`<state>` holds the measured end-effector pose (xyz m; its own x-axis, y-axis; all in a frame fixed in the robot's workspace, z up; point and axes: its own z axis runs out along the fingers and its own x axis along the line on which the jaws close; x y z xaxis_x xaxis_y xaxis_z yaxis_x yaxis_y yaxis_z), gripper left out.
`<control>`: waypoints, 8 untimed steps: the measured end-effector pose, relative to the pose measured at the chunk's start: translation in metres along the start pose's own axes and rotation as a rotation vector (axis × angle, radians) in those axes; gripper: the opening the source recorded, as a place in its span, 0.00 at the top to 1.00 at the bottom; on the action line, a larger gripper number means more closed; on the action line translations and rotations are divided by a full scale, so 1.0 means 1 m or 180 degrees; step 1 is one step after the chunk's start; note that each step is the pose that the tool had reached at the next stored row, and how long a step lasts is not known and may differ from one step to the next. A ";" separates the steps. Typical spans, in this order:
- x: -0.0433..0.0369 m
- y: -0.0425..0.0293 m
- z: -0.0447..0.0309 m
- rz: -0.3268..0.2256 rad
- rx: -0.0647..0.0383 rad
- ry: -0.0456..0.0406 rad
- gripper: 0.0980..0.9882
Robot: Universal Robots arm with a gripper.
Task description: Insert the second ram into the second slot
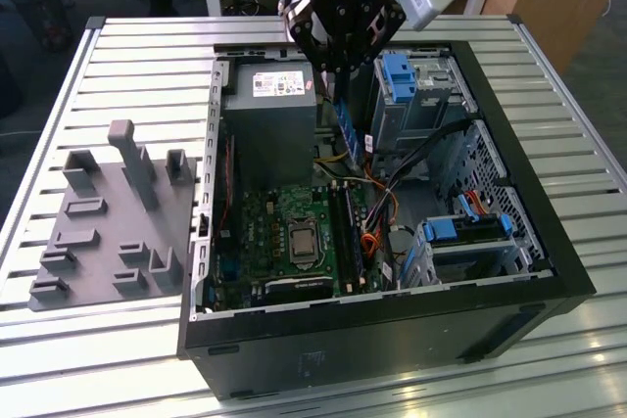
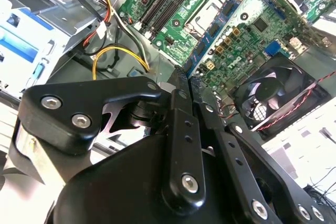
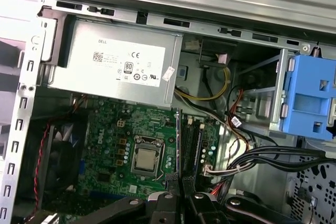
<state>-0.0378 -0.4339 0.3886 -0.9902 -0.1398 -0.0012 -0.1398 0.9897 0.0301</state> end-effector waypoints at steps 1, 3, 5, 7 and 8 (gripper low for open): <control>0.0000 0.0000 0.0000 0.0008 0.0000 0.0000 0.96; 0.0000 0.0000 0.0000 0.0021 0.0000 -0.0001 0.96; 0.0000 0.0000 0.0000 0.0028 0.0000 -0.0001 0.96; -0.0001 0.0000 0.0002 0.0032 0.0000 -0.0001 0.96; -0.0001 0.0000 0.0004 0.0034 0.0000 -0.0001 0.96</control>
<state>-0.0377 -0.4340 0.3882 -0.9916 -0.1293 -0.0012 -0.1293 0.9911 0.0301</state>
